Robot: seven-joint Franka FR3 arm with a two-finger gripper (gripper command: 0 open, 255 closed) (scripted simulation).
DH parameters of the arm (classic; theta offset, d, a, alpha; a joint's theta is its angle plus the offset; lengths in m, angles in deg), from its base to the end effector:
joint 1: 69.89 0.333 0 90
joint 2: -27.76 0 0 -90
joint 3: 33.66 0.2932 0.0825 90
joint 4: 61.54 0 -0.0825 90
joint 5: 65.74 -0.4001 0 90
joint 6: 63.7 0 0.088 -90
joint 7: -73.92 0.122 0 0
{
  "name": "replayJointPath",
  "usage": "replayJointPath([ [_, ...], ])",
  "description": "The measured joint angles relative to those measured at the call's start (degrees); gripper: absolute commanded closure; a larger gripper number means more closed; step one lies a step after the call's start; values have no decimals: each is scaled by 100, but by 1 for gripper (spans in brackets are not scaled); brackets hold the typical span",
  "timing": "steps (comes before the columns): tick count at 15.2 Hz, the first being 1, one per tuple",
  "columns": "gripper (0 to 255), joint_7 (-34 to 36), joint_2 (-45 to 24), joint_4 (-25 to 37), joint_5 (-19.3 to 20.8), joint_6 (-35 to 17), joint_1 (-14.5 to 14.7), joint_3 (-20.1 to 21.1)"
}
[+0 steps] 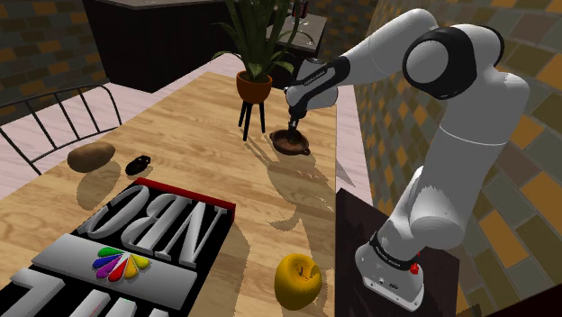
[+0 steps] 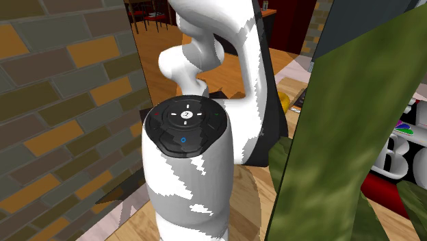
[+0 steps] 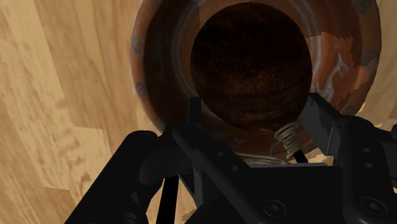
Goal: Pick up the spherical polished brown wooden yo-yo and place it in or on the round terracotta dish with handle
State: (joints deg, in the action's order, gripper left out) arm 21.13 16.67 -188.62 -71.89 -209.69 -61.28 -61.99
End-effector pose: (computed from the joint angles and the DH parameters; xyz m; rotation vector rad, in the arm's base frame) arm 0.5369 -0.1948 0.2661 2.9242 0.7595 0.1776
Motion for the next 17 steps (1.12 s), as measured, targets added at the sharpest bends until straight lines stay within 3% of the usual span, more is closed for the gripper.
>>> replayJointPath([
  [6, 0, -1, 0, 1, 0, -1, 0, 0],
  [11, 0, 307, 532, 98, 436, 553, 124, -117],
  [17, 0, 371, 656, 50, 533, 618, 139, -132],
])
